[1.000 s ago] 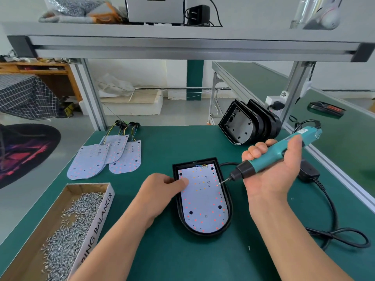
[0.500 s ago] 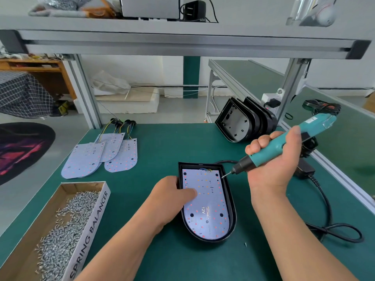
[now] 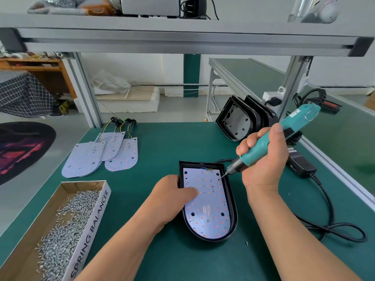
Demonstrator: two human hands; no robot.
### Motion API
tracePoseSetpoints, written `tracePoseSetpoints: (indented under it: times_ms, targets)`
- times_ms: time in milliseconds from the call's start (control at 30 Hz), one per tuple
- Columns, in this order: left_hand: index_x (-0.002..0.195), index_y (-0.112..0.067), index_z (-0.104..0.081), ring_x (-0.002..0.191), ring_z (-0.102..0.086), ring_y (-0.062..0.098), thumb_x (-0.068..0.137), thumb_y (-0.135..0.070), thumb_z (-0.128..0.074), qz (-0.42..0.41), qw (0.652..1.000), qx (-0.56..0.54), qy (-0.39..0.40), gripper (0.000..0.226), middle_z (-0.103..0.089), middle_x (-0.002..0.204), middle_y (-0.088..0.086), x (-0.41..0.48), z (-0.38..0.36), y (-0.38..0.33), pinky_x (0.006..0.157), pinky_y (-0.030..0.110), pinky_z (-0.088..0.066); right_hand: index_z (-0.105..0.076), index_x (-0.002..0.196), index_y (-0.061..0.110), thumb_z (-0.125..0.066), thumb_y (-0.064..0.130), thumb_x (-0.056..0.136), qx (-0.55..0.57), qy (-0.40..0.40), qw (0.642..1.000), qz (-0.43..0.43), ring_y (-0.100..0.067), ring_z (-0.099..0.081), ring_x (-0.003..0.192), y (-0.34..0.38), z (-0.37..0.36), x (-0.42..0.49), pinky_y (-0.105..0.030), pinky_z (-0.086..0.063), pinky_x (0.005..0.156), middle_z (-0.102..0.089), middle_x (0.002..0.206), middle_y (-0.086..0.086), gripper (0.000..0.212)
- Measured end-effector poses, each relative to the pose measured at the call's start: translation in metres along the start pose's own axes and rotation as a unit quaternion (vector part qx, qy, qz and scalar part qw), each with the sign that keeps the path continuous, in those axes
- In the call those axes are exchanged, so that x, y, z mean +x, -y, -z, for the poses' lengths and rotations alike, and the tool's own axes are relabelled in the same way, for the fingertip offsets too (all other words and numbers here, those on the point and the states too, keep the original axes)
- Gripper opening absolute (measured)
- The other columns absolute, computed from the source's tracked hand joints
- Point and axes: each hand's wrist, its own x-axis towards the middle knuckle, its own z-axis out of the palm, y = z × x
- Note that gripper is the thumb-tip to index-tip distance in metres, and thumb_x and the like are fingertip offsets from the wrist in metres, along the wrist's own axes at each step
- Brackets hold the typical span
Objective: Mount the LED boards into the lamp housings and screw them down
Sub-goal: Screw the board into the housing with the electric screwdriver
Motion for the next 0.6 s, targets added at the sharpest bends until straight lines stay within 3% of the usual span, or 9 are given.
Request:
tracePoseSetpoints:
  times_ms: [167, 300, 467, 600]
  targets:
    - [0.110, 0.006, -0.067, 0.085, -0.060, 0.019, 0.073, -0.034, -0.066, -0.001, 1.000, -0.013, 0.003, 0.055, -0.075, 0.112, 0.026, 0.002, 0.000, 0.002, 0.083, 0.040, -0.045, -0.055, 0.080, 0.019, -0.062, 0.048, 0.098, -0.005, 0.017, 1.000, -0.001, -0.023, -0.050, 0.052, -0.002, 0.001, 0.000, -0.031, -0.043, 0.058, -0.050, 0.069, -0.004, 0.034]
    - [0.108, 0.007, -0.065, 0.083, -0.057, 0.018, 0.072, -0.033, -0.064, 0.000, 1.000, -0.012, 0.005, 0.054, -0.070, 0.093, 0.005, 0.004, -0.001, 0.004, 0.082, 0.039, -0.043, -0.053, 0.080, 0.018, -0.065, 0.048, 0.094, -0.031, 0.045, 0.998, 0.016, -0.024, -0.049, 0.051, -0.001, -0.004, -0.003, -0.031, -0.041, 0.057, -0.049, 0.067, -0.007, 0.035]
    - [0.108, 0.009, -0.066, 0.082, -0.057, 0.019, 0.071, -0.033, -0.065, 0.010, 1.000, -0.011, -0.008, 0.055, -0.072, 0.091, 0.010, 0.004, -0.001, 0.002, 0.082, 0.039, -0.043, -0.050, 0.084, 0.015, -0.071, 0.045, 0.098, -0.099, 0.108, 0.988, 0.056, -0.029, -0.050, 0.050, -0.004, -0.013, -0.011, -0.034, -0.043, 0.058, -0.050, 0.067, -0.009, 0.040]
    - [0.104, 0.008, -0.065, 0.083, -0.053, 0.018, 0.070, -0.032, -0.064, 0.011, 1.000, -0.004, -0.006, 0.052, -0.064, 0.090, 0.004, 0.005, -0.002, 0.001, 0.081, 0.039, -0.040, -0.056, 0.082, 0.028, -0.072, 0.047, 0.098, -0.150, 0.145, 0.974, 0.083, -0.029, -0.051, 0.050, -0.008, -0.019, -0.016, -0.034, -0.045, 0.058, -0.052, 0.065, -0.006, 0.029]
